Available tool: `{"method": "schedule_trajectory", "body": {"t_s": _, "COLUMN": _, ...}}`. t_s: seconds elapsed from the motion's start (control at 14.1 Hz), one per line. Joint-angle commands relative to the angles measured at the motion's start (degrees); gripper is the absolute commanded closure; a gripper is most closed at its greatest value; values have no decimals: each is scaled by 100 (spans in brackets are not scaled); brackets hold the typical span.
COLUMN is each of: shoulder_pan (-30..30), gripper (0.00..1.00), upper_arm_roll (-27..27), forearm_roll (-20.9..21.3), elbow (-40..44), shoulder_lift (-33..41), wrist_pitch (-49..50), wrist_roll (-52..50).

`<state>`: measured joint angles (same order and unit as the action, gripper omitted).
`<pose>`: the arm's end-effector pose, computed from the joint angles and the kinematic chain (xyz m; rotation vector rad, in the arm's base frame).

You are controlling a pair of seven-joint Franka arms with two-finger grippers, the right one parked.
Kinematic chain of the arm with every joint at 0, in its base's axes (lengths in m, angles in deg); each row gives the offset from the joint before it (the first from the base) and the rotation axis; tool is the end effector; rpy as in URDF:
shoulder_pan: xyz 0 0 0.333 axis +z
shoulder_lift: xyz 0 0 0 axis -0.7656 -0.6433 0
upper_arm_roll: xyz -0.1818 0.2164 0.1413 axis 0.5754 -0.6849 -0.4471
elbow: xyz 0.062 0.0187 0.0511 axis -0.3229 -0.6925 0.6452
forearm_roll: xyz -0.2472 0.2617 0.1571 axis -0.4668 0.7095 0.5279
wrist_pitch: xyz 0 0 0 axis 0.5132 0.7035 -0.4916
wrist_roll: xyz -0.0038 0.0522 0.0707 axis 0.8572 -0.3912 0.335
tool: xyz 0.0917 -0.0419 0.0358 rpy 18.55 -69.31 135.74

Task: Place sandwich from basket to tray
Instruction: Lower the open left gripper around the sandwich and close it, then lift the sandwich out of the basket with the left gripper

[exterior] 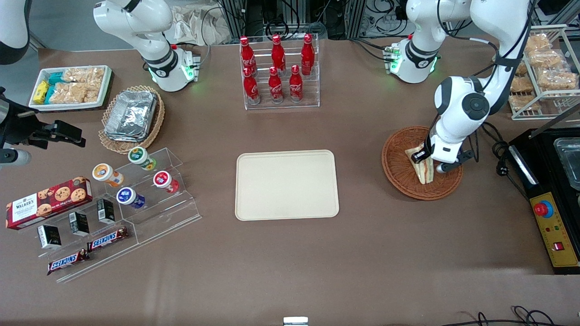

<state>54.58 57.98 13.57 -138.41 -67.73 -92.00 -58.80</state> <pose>0.4533 -0.0582 0.2438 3.0253 0.7394 0.0260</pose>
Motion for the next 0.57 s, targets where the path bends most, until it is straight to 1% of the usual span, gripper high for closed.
{"method": "schedule_trajectory", "body": {"t_s": 0.0, "shoulder_pan": -5, "gripper": 100, "upper_arm_roll": 4, "forearm_roll": 58, "elbow": 302, "shoulder_lift": 866, "wrist_pitch": 1239, "wrist_roll": 132}}
{"method": "schedule_trajectory", "body": {"t_s": 0.14, "shoulder_pan": -5, "gripper": 100, "upper_arm_roll": -14, "forearm_roll": 41, "elbow": 899, "shoulder_lift": 1236, "wrist_pitch": 2427, "wrist_roll": 387}}
{"method": "schedule_trajectory", "body": {"t_s": 0.21, "shoulder_pan": -5, "gripper": 100, "upper_arm_roll": -14, "forearm_roll": 40, "elbow": 1363, "shoulder_lift": 1273, "wrist_pitch": 3015, "wrist_roll": 431}}
{"method": "schedule_trajectory", "body": {"t_s": 0.35, "shoulder_pan": -31, "gripper": 100, "upper_arm_roll": 13, "forearm_roll": 14, "elbow": 2714, "shoulder_lift": 1107, "wrist_pitch": 4587, "wrist_roll": 607}}
{"method": "schedule_trajectory", "body": {"t_s": 0.42, "shoulder_pan": -31, "gripper": 100, "upper_arm_roll": 39, "forearm_roll": -30, "elbow": 3330, "shoulder_lift": 1001, "wrist_pitch": 5177, "wrist_roll": 634}}
{"method": "schedule_trajectory", "body": {"t_s": 0.5, "shoulder_pan": -92, "gripper": 100, "upper_arm_roll": 213, "forearm_roll": -47, "elbow": 3815, "shoulder_lift": 922, "wrist_pitch": 5549, "wrist_roll": 617}}
